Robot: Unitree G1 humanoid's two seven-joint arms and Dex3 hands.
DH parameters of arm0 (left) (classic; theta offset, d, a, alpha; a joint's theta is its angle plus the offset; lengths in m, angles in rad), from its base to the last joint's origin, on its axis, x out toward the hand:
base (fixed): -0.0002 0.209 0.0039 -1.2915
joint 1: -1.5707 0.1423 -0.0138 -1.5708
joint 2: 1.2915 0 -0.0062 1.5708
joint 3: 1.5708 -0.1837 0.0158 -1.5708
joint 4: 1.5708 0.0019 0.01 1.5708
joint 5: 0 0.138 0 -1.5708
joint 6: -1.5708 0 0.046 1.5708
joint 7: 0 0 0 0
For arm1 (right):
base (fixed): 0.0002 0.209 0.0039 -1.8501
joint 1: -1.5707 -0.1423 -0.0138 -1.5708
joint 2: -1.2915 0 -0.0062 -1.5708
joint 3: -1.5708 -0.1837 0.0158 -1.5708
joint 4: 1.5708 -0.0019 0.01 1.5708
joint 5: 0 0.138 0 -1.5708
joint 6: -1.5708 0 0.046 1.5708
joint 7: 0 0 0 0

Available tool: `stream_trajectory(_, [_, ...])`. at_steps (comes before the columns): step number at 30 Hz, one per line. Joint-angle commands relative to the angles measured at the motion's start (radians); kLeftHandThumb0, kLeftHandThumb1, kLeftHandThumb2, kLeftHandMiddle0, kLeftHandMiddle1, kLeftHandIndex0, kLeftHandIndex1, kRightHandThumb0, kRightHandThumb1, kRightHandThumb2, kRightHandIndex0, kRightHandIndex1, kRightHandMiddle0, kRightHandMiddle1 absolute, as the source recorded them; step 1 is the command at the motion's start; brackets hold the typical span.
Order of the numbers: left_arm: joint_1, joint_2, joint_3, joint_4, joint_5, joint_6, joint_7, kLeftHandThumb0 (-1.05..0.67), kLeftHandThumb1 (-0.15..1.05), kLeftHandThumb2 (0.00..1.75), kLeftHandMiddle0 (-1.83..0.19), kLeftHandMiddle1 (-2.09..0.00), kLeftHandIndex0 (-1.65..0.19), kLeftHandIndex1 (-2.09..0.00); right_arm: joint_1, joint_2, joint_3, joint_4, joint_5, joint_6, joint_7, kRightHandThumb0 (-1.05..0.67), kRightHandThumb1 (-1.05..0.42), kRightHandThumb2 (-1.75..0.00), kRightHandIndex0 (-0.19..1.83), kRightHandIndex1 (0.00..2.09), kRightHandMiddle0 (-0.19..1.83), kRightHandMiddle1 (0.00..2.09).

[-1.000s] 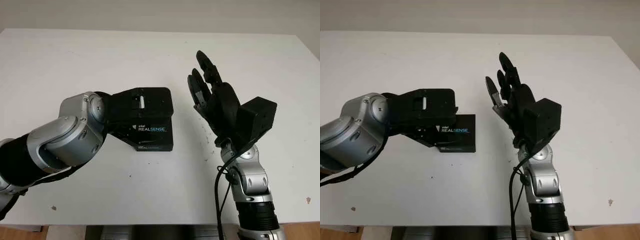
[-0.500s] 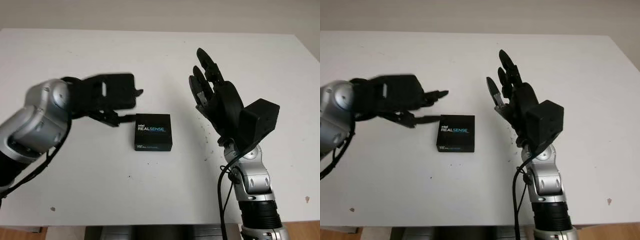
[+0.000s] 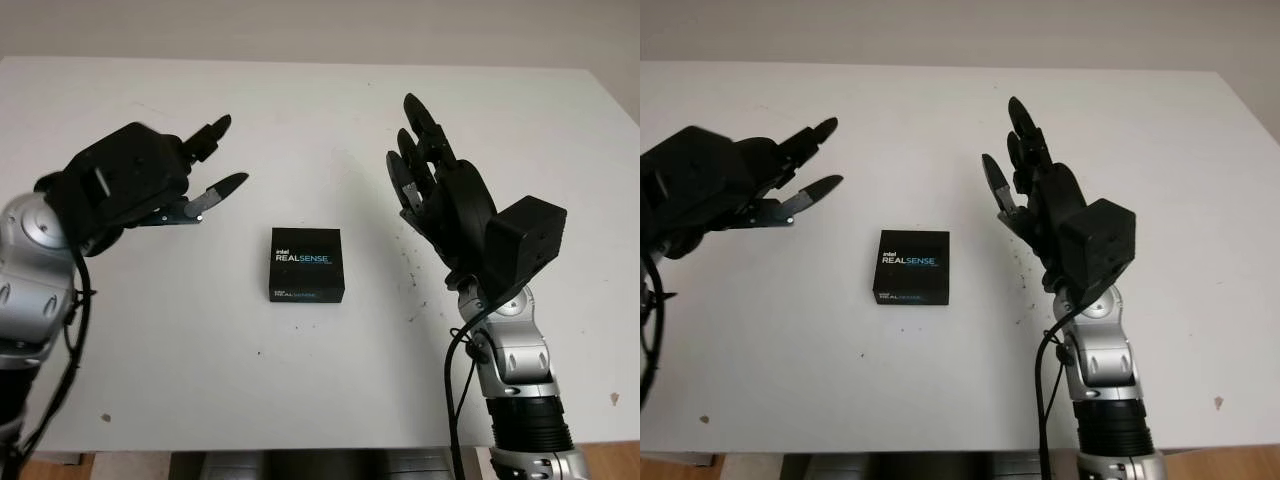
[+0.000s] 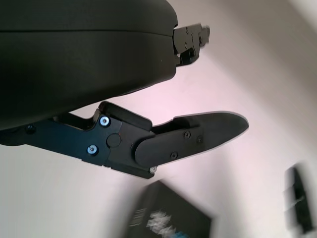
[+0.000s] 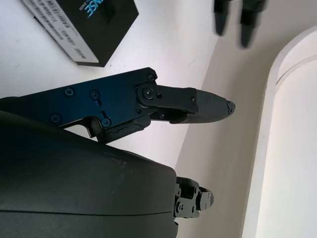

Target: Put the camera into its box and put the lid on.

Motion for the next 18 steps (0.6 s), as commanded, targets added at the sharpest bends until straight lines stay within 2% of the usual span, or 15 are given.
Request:
stream_trajectory(1, [0.055, -0.083, 0.045, 0.011, -0.012, -0.077, 0.074, -0.73, 1.05, 0.65, 0.19, 0.0, 0.19, 0.0, -0.01, -0.013, 0.002, -0.002, -0.003, 0.024, 0.002, -0.68, -1.05, -0.55, -0.11, 0.01, -0.13, 0.11])
stream_trajectory(4, [0.102, -0.208, 0.075, 0.088, -0.059, -0.248, 0.159, -0.79, 1.05, 0.65, 0.19, 0.0, 0.19, 0.0, -0.012, -0.007, 0.005, -0.001, -0.006, 0.055, -0.002, -0.7, -1.05, -0.59, -0.16, 0.0, -0.18, 0.06])
stream_trajectory(10, [0.117, -0.339, 0.113, 0.267, -0.134, -0.507, 0.212, -0.78, 1.05, 0.59, 0.19, 0.0, 0.19, 0.0, -0.003, -0.016, 0.017, -0.003, -0.027, 0.098, -0.01, -0.73, -1.05, -0.64, -0.19, 0.0, -0.19, 0.0])
stream_trajectory(14, [0.113, -0.364, 0.122, 0.368, -0.159, -0.63, 0.199, -0.77, 1.05, 0.6, 0.19, 0.0, 0.19, 0.0, 0.017, -0.022, 0.015, -0.018, -0.037, 0.102, -0.014, -0.74, -1.05, -0.65, -0.19, 0.0, -0.19, 0.0])
stream_trajectory(18, [0.111, -0.365, 0.124, 0.41, -0.175, -0.681, 0.182, -0.76, 1.05, 0.63, 0.19, 0.0, 0.19, 0.0, 0.033, -0.022, 0.01, -0.022, -0.034, 0.078, -0.013, -0.75, -1.05, -0.65, -0.19, 0.0, -0.19, 0.0])
